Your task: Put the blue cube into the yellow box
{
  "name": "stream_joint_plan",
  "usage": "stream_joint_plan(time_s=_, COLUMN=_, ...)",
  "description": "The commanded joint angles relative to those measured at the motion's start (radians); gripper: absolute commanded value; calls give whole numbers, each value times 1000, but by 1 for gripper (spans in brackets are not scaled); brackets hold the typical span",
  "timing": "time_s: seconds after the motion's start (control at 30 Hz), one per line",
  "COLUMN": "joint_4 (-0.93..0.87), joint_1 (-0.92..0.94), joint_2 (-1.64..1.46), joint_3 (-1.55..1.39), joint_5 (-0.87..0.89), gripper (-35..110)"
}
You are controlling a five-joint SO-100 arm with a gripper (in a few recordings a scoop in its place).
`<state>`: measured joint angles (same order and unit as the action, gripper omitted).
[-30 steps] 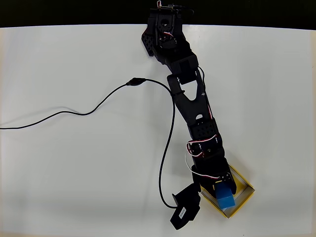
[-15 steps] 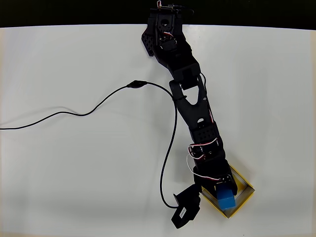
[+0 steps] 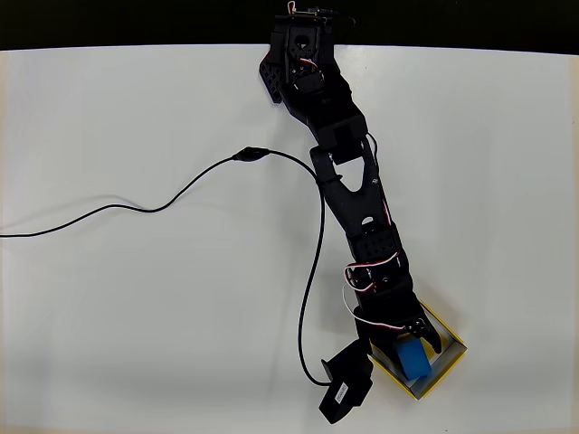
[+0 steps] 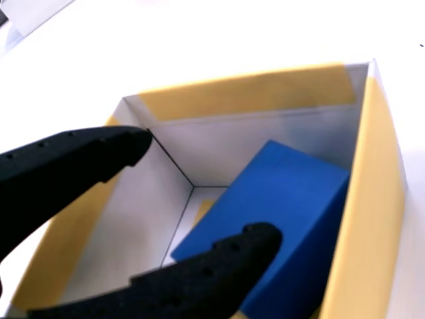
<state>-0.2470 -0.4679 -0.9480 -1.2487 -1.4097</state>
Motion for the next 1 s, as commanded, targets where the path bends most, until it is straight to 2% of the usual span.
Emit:
stream_joint_plan(time_s=0.0, joint_4=12, joint_1=8, joint_2=-339, joint_3=28, joint_5=-54, gripper=31)
stream_joint_plan(time_s=0.2, joint_4=12, joint_1=58, joint_2=-600, joint_3=-112, joint_5=-86, gripper=28)
stream_joint_plan(time_s=0.43, joint_4=-17, joint_1=190, joint_2=-882, joint_3=-416, joint_5=-164, gripper=15)
stream_joint_plan(time_s=0.77, joint_4=17, joint_1=345, joint_2=-1358, joint_3=-1121, joint_5=-275, gripper=2)
stream_joint_plan(time_s=0.97, joint_4=-144, joint_1=379, joint_2=-1664, joint_3=-1417, joint_5=-233, gripper=0)
